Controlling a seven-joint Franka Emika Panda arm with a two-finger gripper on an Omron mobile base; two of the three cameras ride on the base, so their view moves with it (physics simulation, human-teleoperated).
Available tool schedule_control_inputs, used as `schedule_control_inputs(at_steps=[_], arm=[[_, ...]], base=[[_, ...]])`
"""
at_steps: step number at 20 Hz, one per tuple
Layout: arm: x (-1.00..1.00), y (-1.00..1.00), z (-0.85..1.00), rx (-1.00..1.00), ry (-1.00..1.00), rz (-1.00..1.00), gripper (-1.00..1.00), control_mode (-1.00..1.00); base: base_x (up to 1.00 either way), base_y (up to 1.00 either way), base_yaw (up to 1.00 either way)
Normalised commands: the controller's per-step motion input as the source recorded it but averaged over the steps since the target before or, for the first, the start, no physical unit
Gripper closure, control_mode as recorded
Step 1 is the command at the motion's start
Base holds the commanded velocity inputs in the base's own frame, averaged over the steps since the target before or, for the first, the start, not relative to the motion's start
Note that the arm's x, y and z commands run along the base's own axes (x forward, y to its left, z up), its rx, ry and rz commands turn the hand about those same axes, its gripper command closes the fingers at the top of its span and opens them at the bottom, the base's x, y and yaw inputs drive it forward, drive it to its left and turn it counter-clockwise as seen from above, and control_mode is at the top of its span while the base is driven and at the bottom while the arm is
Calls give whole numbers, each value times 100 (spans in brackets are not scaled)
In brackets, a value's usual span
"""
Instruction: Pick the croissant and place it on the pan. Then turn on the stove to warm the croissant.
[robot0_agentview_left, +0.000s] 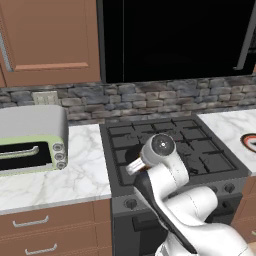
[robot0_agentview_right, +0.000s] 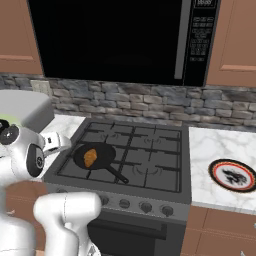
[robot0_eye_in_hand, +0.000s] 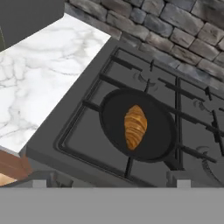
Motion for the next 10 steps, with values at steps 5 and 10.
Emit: schedule_control_inputs(at_steps=[5,10], arm=[[-36,23,-16,0,4,-4,-100,-100],[-20,1,-59,0,1,-7,-100,-100]], base=[[0,0,0],[0,0,0]])
